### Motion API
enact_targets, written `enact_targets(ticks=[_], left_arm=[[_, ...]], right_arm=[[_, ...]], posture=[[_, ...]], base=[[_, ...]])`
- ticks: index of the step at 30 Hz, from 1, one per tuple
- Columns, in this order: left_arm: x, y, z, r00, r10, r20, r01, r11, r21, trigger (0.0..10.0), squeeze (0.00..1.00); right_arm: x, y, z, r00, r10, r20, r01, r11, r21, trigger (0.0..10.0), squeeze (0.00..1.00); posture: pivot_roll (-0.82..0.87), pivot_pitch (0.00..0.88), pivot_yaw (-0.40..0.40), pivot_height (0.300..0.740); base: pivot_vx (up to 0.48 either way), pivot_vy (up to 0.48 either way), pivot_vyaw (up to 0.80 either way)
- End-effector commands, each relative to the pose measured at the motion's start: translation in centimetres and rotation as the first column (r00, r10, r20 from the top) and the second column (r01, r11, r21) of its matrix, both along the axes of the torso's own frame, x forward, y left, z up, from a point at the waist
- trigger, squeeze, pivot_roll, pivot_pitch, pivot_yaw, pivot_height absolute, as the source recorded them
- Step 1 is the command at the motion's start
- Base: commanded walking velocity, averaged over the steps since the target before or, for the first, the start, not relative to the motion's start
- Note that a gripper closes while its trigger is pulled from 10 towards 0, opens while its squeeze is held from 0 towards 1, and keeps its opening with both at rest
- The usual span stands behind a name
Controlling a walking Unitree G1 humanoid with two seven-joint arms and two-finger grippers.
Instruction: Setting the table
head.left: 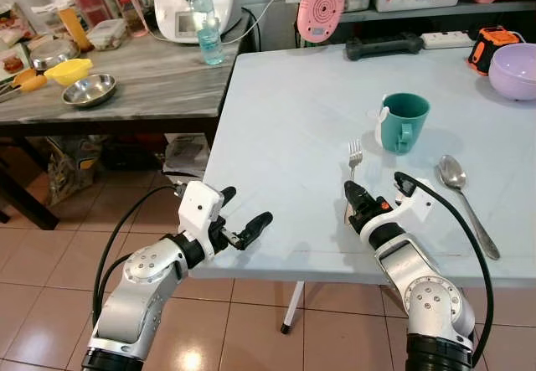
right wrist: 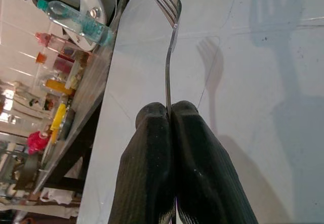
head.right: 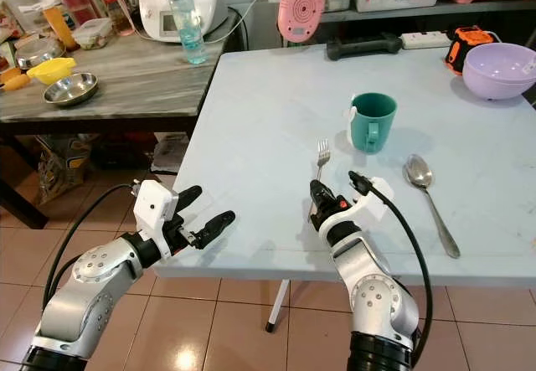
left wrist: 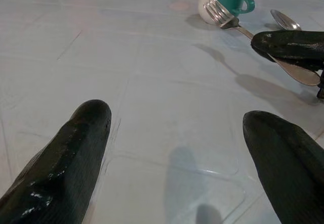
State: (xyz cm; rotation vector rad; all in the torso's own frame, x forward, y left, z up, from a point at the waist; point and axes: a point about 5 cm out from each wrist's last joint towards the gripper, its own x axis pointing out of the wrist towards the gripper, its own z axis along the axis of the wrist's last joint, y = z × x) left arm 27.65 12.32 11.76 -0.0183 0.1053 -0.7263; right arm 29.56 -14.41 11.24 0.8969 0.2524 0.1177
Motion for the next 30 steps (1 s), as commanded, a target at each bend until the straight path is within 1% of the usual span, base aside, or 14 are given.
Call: enact_targets(ticks=[1,2,3,13,20,24,25,26,27,28,29,30], left_arm=[[0.0,0.4,-0.1,1.000,0.002,-0.004,-0.002,1.000,0.029,10.0,0.00],[0.0,0.4,-0.2,1.000,0.001,-0.006,-0.001,1.000,0.030,10.0,0.00],[-0.1,0.4,-0.2,1.000,0.000,-0.008,0.001,1.000,0.030,10.0,0.00],[0.0,0.3,-0.2,1.000,-0.007,-0.011,0.007,1.000,0.030,10.0,0.00],[-0.1,0.3,-0.3,1.000,-0.013,-0.017,0.014,0.999,0.032,10.0,0.00],[-0.1,0.3,-0.3,1.000,-0.017,-0.021,0.018,0.999,0.034,10.0,0.00],[-0.1,0.3,-0.3,1.000,-0.019,-0.023,0.020,0.999,0.035,10.0,0.00],[-0.1,0.3,-0.4,0.999,-0.022,-0.026,0.023,0.999,0.036,10.0,0.00],[-0.1,0.3,-0.4,0.999,-0.024,-0.029,0.025,0.999,0.035,10.0,0.00],[-0.1,0.3,-0.4,0.999,-0.026,-0.031,0.028,0.999,0.035,10.0,0.00],[-0.1,0.2,-0.4,0.999,-0.029,-0.034,0.030,0.999,0.034,10.0,0.00],[-0.2,0.2,-0.5,0.999,-0.033,-0.038,0.034,0.999,0.034,10.0,0.00]], right_arm=[[-1.8,2.3,-4.7,0.973,0.055,-0.223,-0.036,0.995,0.089,10.0,0.59],[-1.8,2.4,-4.7,0.973,0.057,-0.221,-0.038,0.995,0.090,10.0,0.78],[-1.8,2.4,-4.6,0.973,0.059,-0.222,-0.042,0.996,0.080,10.0,1.00],[-1.6,2.3,-4.4,0.972,0.050,-0.231,-0.036,0.997,0.066,10.0,1.00],[-1.3,1.4,-3.6,0.966,-0.023,-0.258,0.035,0.999,0.041,10.0,1.00],[-1.3,0.9,-3.1,0.957,-0.061,-0.284,0.060,0.998,-0.015,10.0,1.00],[-1.4,0.7,-3.0,0.953,-0.068,-0.294,0.055,0.997,-0.050,10.0,1.00],[-1.5,0.2,-2.4,0.952,-0.087,-0.295,0.045,0.988,-0.145,10.0,1.00],[-1.4,-0.2,-1.8,0.956,-0.102,-0.276,0.041,0.975,-0.216,10.0,1.00],[-1.4,-0.5,-1.5,0.955,-0.111,-0.275,0.025,0.954,-0.299,10.0,1.00],[-1.4,-1.0,-1.2,0.955,-0.124,-0.268,0.014,0.925,-0.380,10.0,1.00],[-1.5,-1.6,-0.8,0.955,-0.141,-0.261,-0.008,0.868,-0.497,10.0,1.00]], posture=[[-0.11,0.074,0.157,0.740],[-0.11,0.075,0.158,0.740],[-0.11,0.076,0.159,0.740],[-0.12,0.074,0.159,0.740],[-0.11,0.072,0.159,0.740],[-0.11,0.071,0.160,0.740],[-0.11,0.070,0.161,0.740],[-0.11,0.070,0.160,0.740],[-0.11,0.070,0.160,0.740],[-0.11,0.070,0.160,0.740],[-0.12,0.070,0.161,0.740],[-0.12,0.070,0.161,0.740]], base=[[0.000,0.000,0.00],[0.000,0.000,0.00],[0.000,0.000,0.00],[0.000,0.000,0.00],[0.000,0.000,0.00],[0.000,0.000,0.00],[0.000,0.000,0.00],[0.000,0.000,0.00],[0.000,0.000,0.00],[0.000,0.000,0.00],[0.000,0.000,0.00],[0.000,0.000,0.00]])
